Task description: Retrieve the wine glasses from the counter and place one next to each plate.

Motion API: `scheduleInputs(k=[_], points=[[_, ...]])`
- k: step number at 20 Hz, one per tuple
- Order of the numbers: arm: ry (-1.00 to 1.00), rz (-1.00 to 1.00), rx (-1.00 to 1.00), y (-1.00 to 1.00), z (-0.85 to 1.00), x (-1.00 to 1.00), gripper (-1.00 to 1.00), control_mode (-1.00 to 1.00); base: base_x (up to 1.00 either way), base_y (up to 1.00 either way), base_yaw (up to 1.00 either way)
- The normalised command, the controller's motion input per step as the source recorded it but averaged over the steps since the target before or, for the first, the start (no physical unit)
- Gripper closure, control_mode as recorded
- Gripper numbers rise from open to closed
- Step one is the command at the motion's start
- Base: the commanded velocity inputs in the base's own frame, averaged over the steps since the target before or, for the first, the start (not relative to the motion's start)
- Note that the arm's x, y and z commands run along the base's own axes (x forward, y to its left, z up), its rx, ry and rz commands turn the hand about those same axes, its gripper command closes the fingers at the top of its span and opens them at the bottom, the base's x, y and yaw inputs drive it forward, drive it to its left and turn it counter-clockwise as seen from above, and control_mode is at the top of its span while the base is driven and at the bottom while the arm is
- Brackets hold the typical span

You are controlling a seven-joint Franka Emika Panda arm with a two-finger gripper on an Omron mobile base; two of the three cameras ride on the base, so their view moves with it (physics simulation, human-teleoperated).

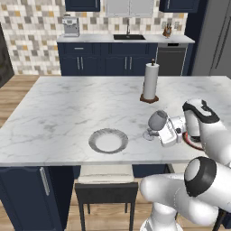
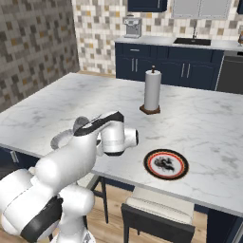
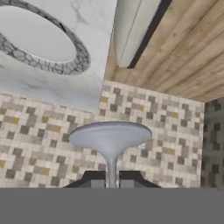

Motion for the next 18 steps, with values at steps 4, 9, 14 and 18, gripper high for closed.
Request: scheduleInputs(k=[4,9,14,18], points=[[0.00,0.00,-0.10,0.00,-0.37,0.42,1.00,-1.00,0.00,0.00,0.00],[0.00,0.00,-0.06,0.00,-0.32,0.45,1.00,-1.00,0.00,0.00,0.00],[0.00,0.00,-0.04,0.00,-0.36,0.47,1.00,-1.00,0.00,0.00,0.00],[0.02,0.00,-0.03,0.00,-0.36,0.47,1.00,-1.00,0.00,0.00,0.00]])
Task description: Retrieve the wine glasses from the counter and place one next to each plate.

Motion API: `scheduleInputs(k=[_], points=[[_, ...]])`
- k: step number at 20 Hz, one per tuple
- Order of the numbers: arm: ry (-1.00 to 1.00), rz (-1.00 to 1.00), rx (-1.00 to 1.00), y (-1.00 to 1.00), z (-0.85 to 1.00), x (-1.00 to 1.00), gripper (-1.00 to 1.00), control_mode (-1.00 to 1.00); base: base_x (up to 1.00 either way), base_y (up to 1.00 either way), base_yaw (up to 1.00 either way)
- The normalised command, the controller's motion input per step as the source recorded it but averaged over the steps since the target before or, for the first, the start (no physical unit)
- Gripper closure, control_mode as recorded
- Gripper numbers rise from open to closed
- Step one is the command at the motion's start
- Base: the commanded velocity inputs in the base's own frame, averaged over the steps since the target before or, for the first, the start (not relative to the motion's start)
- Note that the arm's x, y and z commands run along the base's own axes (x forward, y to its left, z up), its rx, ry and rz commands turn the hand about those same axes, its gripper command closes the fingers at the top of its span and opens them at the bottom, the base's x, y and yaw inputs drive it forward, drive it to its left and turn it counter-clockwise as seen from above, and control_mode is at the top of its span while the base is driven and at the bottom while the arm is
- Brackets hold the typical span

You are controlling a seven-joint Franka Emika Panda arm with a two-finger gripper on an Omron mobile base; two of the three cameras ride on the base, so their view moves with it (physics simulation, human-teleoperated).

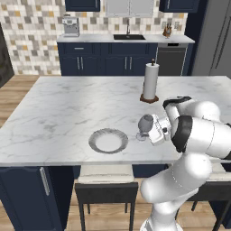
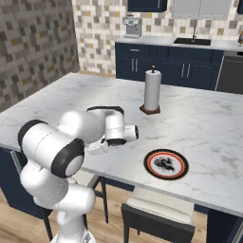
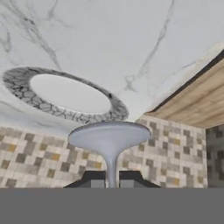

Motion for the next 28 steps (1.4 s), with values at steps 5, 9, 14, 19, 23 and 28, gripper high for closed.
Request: scheduleInputs(k=[5,9,14,19,23,28], points=[[0.00,0.00,0.00,0.00,-0.34,0.47,1.00,-1.00,0.00,0.00,0.00],[0.01,0.00,0.00,0.00,-0.36,0.38,1.00,-1.00,0.00,0.00,0.00],[0.01,0.00,0.00,0.00,-0.39,0.28,1.00,-1.00,0.00,0.00,0.00],[0.00,0.00,0.00,-0.01,-0.35,0.38,1.00,-1.00,0.00,0.00,0.00],[0.00,0.00,-0.01,-0.02,-0.36,0.44,1.00,-1.00,0.00,0.00,0.00],[0.00,0.00,-0.01,-0.03,-0.47,0.25,1.00,-1.00,0.00,0.00,0.00]])
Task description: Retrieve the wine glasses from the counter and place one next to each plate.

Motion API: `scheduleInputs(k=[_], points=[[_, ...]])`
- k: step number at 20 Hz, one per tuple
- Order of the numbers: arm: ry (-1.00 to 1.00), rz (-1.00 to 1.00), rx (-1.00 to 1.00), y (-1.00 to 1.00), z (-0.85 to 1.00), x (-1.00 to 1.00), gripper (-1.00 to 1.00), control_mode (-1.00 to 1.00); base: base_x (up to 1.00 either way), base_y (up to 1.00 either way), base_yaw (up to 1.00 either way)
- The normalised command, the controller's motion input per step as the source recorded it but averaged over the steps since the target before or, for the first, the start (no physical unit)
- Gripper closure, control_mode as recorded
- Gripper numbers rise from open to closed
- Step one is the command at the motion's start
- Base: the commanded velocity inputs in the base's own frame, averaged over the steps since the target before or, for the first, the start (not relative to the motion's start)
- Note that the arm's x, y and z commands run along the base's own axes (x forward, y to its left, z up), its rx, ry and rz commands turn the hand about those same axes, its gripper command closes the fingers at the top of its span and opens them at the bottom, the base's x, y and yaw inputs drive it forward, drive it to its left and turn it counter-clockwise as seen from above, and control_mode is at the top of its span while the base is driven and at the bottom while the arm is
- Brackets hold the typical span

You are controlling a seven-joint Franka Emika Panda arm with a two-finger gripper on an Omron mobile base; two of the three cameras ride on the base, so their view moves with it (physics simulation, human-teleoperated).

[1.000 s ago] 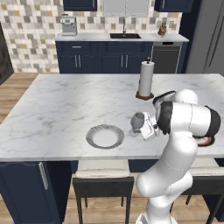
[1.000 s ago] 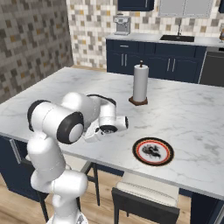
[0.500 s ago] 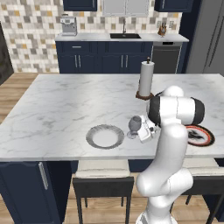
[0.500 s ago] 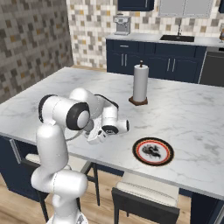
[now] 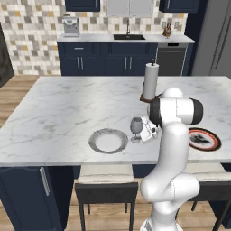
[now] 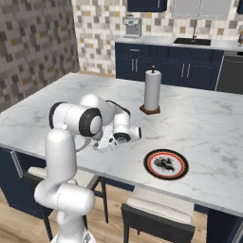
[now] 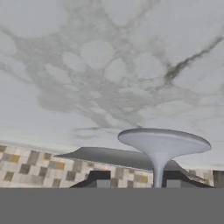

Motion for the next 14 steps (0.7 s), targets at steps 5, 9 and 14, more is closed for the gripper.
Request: scheduleInputs(k=[5,9,14], points=[[0.00,0.00,-0.02,-0.16,-0.42,0.00,-1.00,-1.00,0.00,0.00,0.00],[0.09,0.00,0.01,-0.37,-0.04,-0.04,-1.00,-1.00,0.00,0.00,0.00],[0.00,0.00,0.02,-0.26,0.11,-0.16,-1.00,-1.00,0.00,0.00,0.00]])
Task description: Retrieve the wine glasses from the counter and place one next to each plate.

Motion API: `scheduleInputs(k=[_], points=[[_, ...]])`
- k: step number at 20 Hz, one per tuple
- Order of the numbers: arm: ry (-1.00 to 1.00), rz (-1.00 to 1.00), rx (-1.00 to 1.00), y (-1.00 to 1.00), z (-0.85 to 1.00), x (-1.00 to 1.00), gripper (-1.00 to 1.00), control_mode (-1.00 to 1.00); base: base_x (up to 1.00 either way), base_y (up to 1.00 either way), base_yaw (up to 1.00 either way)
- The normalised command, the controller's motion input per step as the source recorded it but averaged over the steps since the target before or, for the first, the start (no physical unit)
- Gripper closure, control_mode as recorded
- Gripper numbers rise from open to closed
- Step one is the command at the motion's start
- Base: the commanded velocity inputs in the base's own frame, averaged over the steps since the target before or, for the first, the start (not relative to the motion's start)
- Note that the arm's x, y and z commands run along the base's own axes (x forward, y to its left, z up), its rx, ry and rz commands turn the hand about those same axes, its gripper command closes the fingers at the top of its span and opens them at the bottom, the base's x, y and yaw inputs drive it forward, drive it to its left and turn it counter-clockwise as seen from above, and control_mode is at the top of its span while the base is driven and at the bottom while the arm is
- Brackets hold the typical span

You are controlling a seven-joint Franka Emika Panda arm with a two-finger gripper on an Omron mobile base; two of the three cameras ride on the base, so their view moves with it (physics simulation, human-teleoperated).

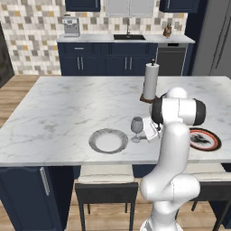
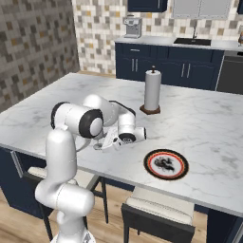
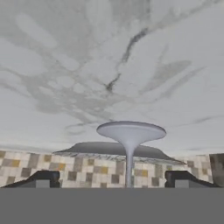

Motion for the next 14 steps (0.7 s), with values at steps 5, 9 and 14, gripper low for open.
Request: scheduleInputs(k=[5,9,14], points=[[-0.01,0.00,0.02,-0.27,0.19,-0.29,-1.00,-1.00,0.00,0.00,0.00],[-0.06,-0.01,0.04,-0.14,0.89,-0.77,-1.00,-1.00,0.00,0.00,0.00],[-0.09,-0.05,0.00,-0.09,0.87,-0.70,-1.00,-1.00,0.00,0.00,0.00]])
